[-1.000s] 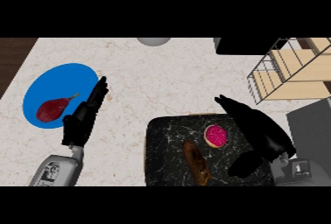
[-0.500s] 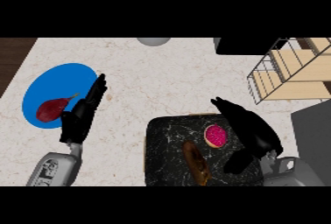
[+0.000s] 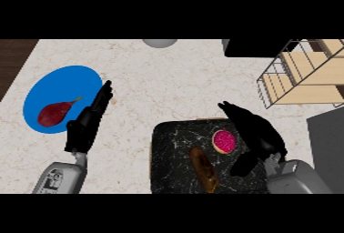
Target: Pick the cupcake from the tray and place it in the tiered shelf
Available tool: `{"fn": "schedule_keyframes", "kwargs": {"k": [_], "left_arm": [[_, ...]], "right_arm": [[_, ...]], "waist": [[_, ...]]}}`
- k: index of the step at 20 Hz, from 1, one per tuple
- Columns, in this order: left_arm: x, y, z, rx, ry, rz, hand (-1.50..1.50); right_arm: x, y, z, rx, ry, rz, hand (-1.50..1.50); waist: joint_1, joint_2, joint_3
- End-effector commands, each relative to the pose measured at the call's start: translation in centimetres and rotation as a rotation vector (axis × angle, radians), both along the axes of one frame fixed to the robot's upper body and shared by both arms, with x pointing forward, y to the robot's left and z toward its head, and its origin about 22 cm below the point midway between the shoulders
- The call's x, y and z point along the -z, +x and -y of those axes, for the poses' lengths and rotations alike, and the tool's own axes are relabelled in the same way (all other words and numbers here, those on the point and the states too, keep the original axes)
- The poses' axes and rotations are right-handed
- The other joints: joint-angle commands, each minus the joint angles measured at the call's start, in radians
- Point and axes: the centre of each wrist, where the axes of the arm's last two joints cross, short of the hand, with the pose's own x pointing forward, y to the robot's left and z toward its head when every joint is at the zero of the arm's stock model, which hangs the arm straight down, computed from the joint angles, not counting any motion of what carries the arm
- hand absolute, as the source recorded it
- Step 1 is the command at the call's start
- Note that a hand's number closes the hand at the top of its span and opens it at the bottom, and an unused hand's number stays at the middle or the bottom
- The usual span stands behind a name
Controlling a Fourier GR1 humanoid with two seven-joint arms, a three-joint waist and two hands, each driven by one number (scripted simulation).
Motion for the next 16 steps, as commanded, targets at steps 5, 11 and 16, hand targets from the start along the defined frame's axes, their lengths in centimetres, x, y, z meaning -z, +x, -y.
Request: {"fn": "schedule_keyframes", "kwargs": {"k": [5, 11, 16], "left_arm": [[-1.2, 0.8, -0.9, -0.011, -0.001, 0.018, 0.0], [0.2, -0.9, -0.2, 0.007, -0.006, 0.014, 0.0], [-0.3, 0.3, -1.3, -0.019, 0.006, 0.014, 0.0]], "right_arm": [[1.2, 0.9, -1.3, -0.024, 0.021, -0.016, -1.5], [3.1, 0.0, 0.7, -0.026, 0.005, -0.043, -1.5], [4.0, 0.7, 1.6, -0.108, -0.081, -0.04, 1.5]], "waist": [[0.007, 0.004, 0.029], [0.004, 0.003, 0.029], [0.004, 0.004, 0.029]]}}
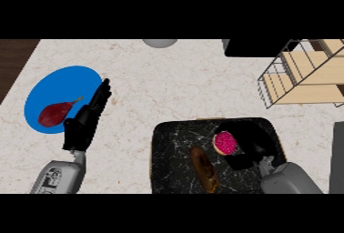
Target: Pick the cupcake from the tray and place it in the tiered shelf
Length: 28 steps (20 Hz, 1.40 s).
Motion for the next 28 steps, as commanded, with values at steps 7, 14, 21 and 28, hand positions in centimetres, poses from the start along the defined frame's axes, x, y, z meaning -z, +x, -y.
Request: {"fn": "schedule_keyframes", "kwargs": {"k": [7, 14, 21, 28], "left_arm": [[2.2, 0.7, 0.2, -0.007, -0.01, -0.013, 0.0], [0.4, -1.2, 0.1, -0.014, -0.012, -0.01, 0.0], [1.1, -1.0, 0.5, -0.027, 0.001, -0.01, 0.0], [-0.2, -1.5, -1.8, 0.001, -0.001, -0.022, 0.0]], "right_arm": [[-0.6, -0.2, -0.7, -0.061, -0.016, 0.1, 1.5], [0.8, -5.5, 1.7, 0.248, -0.002, 0.118, 1.5], [-3.2, -7.7, 1.2, 0.326, 0.323, 0.289, 1.5], [-9.7, -10.4, 0.9, 0.383, 0.484, 0.48, 1.5]], "waist": [[-0.004, 0.004, 0.021], [-0.013, -0.001, 0.021], [-0.019, -0.002, 0.022], [-0.004, 0.0, 0.021]]}}
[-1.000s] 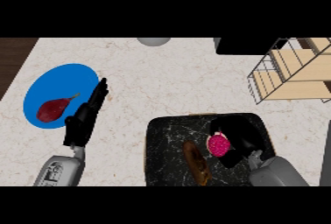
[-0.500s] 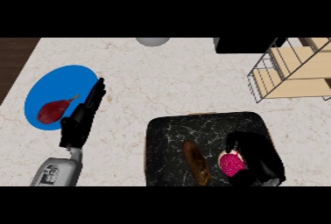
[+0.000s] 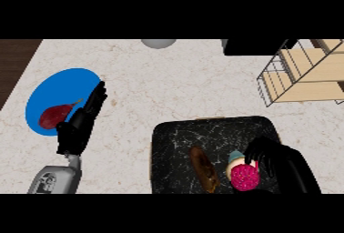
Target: Pick the cupcake from the tray and place it in the tiered shelf
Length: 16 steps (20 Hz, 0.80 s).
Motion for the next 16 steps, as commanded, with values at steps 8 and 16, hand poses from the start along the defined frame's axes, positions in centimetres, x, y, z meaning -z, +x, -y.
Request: {"fn": "schedule_keyframes", "kwargs": {"k": [8, 16], "left_arm": [[0.6, -0.3, 2.7, 0.0, 0.003, 0.018, 0.0], [1.4, 0.3, 0.4, 0.009, 0.006, -0.001, 0.0]], "right_arm": [[-9.2, -2.9, 4.4, 0.201, -0.046, 0.238, 1.5], [-14.7, -0.6, 5.0, 0.386, -0.045, 0.393, 1.5]], "waist": [[0.006, 0.003, 0.0], [0.008, 0.004, -0.001]]}}
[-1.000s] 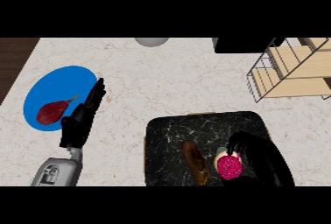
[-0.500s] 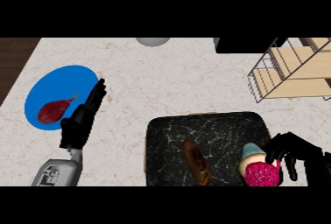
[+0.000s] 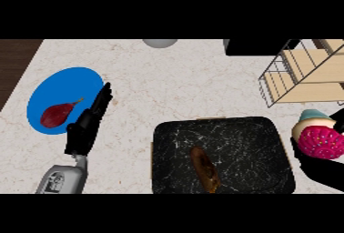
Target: Pick the cupcake from the tray and place it in the tiered shelf
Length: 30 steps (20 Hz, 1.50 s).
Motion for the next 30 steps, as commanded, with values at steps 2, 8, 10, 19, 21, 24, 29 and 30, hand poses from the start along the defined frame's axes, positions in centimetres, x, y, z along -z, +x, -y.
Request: {"fn": "schedule_keyframes", "kwargs": {"k": [2, 8, 10, 19, 21, 24, 29, 30], "left_arm": [[-1.6, 0.4, -1.2, 0.013, -0.002, -0.002, 0.0], [-0.6, 1.2, 1.3, -0.003, 0.004, 0.009, 0.0], [-0.7, 1.6, 1.7, 0.006, 0.004, 0.003, 0.0], [-1.1, 0.3, 0.9, 0.015, 0.004, 0.013, 0.0], [0.4, -1.2, -0.3, 0.001, -0.006, -0.001, 0.0], [-1.5, 0.9, 0.0, 0.038, -0.006, -0.003, 0.0], [-1.0, 0.7, 1.1, 0.008, 0.002, 0.008, 0.0], [-0.3, 1.4, 1.3, 0.008, -0.002, 0.011, 0.0]], "right_arm": [[-4.3, -0.6, 1.0, 0.09, -0.03, 0.117, 1.5], [-7.1, 1.5, 4.9, 0.108, -0.016, 0.146, 1.5], [-8.4, 2.9, 3.8, 0.145, -0.042, 0.161, 1.5], [-10.0, 5.3, 7.3, 0.208, -0.077, 0.218, 1.5], [-10.3, 6.2, 6.8, 0.201, -0.107, 0.23, 1.5], [-10.7, 8.7, 7.2, 0.232, -0.187, 0.248, 1.5], [-9.8, 11.6, 9.0, 0.24, -0.212, 0.238, 1.5], [-8.0, 10.5, 8.8, 0.246, -0.219, 0.233, 1.5]], "waist": [[0.004, 0.0, 0.0], [0.0, 0.001, 0.001], [0.005, 0.002, 0.0], [0.007, 0.001, 0.001], [0.011, 0.002, 0.001], [0.017, 0.005, 0.0], [0.014, 0.004, 0.001], [0.006, 0.003, 0.001]]}}
